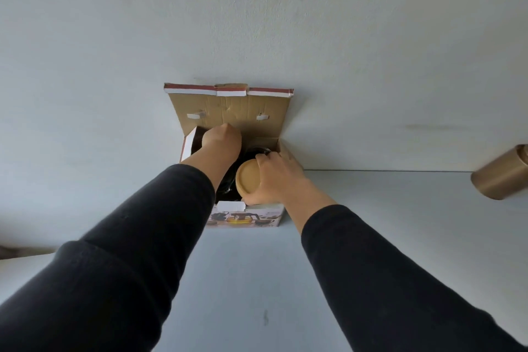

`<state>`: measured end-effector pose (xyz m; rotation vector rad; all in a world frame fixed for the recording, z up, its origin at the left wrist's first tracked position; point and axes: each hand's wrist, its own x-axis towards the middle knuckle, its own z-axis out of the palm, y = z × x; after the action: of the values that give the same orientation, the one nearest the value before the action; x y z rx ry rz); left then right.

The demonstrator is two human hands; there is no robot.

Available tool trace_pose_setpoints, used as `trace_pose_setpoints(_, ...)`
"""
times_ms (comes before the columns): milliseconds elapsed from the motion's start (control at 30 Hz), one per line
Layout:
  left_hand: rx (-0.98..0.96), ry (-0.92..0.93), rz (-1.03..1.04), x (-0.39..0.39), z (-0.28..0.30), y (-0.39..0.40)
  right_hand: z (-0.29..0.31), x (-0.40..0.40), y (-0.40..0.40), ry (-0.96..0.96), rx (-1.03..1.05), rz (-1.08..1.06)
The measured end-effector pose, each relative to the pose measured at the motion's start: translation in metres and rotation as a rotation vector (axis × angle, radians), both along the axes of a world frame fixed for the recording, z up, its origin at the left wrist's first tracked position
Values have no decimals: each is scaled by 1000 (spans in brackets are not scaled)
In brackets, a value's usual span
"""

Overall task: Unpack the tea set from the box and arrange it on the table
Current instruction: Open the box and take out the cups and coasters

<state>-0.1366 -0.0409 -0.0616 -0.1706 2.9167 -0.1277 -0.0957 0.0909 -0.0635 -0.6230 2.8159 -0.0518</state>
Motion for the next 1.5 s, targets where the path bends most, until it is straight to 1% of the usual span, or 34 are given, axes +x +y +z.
trace_pose_setpoints(100,-13,13,28,-9,-1,10,-5,-1,0,-16,-37,-3)
trace_pose_setpoints(233,-40,17,82,-18,-7,18,-4,-4,-2,-31,-16,4)
trace_pose_setpoints(433,-65,-54,122,-20,-19,16,-6,-7,-5,-56,19,13)
trace_pose_setpoints(533,-70,-53,110,-24,-20,17,-7,-9,-3,-73,-35,5)
trace_pose_setpoints(667,-70,-54,64,-22,-15,13,-8,-10,-2,-82,-56,5)
trace_pose_setpoints(833,-15,-72,-23,-17,2,-5,-9,-10,-5,-105,-115,-37)
trace_pose_setpoints(967,11,14,-92,-8,17,-18,-6,-7,-4,-105,-166,-69)
trace_pose_setpoints(1067,18,78,-87,-3,34,-24,-1,-2,-3,-105,-184,-95)
trace_pose_setpoints(1167,133,187,-59,4,51,-34,12,3,-1,-100,-197,-124)
trace_pose_setpoints(1300,384,320,30,18,72,-33,42,10,10,-26,-196,-139)
trace_pose_setpoints(1400,497,362,96,30,83,-16,63,20,30,9,-205,-210)
trace_pose_setpoints(1500,589,340,131,39,83,16,75,31,66,25,-183,-298)
